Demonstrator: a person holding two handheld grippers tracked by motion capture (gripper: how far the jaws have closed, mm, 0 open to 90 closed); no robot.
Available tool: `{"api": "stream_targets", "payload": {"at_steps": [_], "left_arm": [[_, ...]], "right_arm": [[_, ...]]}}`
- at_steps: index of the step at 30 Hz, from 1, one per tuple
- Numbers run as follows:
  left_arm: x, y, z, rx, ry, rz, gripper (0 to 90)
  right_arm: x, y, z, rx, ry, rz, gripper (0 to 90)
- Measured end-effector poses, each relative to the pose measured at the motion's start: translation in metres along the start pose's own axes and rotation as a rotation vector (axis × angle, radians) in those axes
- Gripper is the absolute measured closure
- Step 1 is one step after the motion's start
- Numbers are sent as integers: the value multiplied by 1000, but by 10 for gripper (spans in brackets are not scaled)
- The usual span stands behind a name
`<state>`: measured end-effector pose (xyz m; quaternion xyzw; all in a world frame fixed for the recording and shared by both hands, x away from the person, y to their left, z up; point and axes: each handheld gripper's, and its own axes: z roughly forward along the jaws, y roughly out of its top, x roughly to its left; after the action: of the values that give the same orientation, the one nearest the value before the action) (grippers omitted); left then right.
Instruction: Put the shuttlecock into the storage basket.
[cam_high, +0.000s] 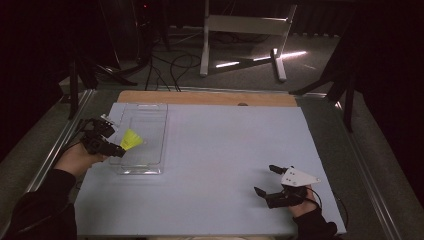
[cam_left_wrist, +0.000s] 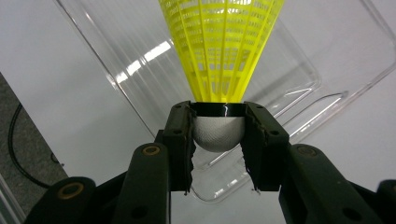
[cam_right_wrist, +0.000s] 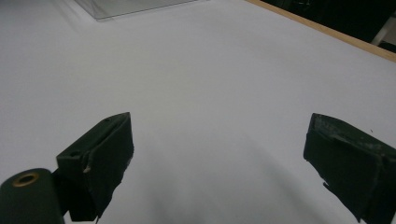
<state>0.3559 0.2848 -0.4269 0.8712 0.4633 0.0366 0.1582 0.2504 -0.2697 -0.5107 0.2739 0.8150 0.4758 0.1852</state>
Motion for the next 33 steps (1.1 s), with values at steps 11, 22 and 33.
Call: {"api": "stream_targets", "payload": {"at_steps": [11,22,33], "left_arm": [[1,4,11,69,-12,13,658],[4,7,14,108,-15,-9,657],[5,10,5,56,0,-42,514]], "right_arm": [[0,0,0,0,0,1,84],[0,0,0,2,-2,0,84],[0,0,-1,3,-2,0,84]]}}
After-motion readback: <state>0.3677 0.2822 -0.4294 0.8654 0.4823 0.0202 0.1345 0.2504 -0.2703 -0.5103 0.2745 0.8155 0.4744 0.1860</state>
